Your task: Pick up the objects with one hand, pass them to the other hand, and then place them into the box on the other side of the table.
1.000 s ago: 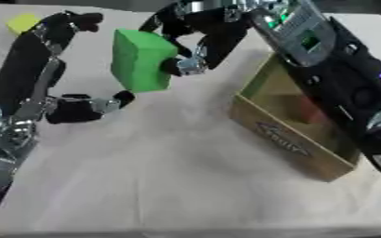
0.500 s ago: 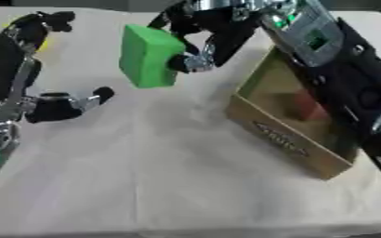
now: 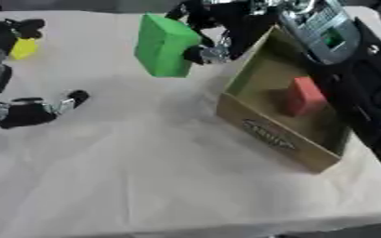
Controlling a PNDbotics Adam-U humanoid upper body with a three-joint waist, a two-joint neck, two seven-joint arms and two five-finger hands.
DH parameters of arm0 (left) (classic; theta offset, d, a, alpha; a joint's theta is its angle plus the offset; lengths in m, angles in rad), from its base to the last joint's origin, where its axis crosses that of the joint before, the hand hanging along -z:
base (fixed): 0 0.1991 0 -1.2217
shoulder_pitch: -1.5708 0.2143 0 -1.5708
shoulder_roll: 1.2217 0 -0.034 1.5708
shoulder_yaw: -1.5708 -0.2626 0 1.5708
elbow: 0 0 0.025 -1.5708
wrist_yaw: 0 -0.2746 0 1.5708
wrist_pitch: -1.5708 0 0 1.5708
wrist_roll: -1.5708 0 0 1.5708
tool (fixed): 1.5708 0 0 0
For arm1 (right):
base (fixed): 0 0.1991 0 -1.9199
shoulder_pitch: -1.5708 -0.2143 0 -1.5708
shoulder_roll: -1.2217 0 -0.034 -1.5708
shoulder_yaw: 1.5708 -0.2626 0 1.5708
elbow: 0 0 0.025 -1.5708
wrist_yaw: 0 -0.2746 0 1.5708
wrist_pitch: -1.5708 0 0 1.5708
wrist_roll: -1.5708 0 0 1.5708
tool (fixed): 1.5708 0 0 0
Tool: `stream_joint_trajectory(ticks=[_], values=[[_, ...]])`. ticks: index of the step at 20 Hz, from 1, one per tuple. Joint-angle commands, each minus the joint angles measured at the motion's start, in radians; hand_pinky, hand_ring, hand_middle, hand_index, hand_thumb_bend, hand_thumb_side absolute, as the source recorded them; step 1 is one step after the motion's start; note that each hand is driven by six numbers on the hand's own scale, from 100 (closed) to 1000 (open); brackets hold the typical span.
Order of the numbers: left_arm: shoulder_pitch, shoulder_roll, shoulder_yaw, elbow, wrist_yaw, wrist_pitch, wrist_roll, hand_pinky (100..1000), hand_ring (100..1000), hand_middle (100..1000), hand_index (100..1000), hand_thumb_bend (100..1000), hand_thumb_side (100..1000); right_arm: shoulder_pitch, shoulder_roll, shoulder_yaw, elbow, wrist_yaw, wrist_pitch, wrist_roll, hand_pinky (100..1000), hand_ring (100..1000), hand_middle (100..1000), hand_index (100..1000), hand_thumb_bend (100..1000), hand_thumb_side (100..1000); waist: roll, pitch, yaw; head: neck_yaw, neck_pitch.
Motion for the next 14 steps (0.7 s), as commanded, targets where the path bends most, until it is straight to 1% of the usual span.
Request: stream_joint_trajectory(ticks=[1,7,9,10,12,14], values=[[-0.003,0.029,0.018,-0.027,0.007,0.007,0.003,733,729,662,867,688,330,0.009,-0.048,-0.047,-0.033,-0.021,0.011,-0.001,975,577,265,390,100,253,0.014,-0.015,-0.005,-0.004,-0.013],[0.011,0.045,0.029,-0.034,0.008,0.018,0.004,734,730,662,865,686,336,0.075,-0.078,-0.127,-0.065,-0.043,0.03,-0.011,975,566,262,387,100,224,0.018,-0.016,-0.017,-0.014,-0.013],[0.015,0.049,0.032,-0.036,0.01,0.021,0.004,734,730,662,865,675,337,0.097,-0.089,-0.148,-0.075,-0.049,0.036,-0.03,975,562,262,387,100,203,0.021,-0.016,-0.02,-0.018,-0.013],[0.017,0.05,0.034,-0.036,0.011,0.023,0.005,734,729,662,865,679,337,0.108,-0.094,-0.158,-0.08,-0.051,0.039,-0.04,975,561,262,388,100,219,0.022,-0.016,-0.022,-0.019,-0.013],[0.019,0.052,0.036,-0.037,0.015,0.028,0.006,733,728,660,865,673,339,0.132,-0.107,-0.178,-0.089,-0.057,0.043,-0.061,973,557,261,387,100,197,0.024,-0.016,-0.026,-0.02,-0.014],[0.022,0.054,0.037,-0.038,0.017,0.031,0.007,733,729,661,865,673,341,0.156,-0.116,-0.199,-0.099,-0.061,0.046,-0.085,972,554,261,387,100,193,0.026,-0.015,-0.031,-0.02,-0.016]])
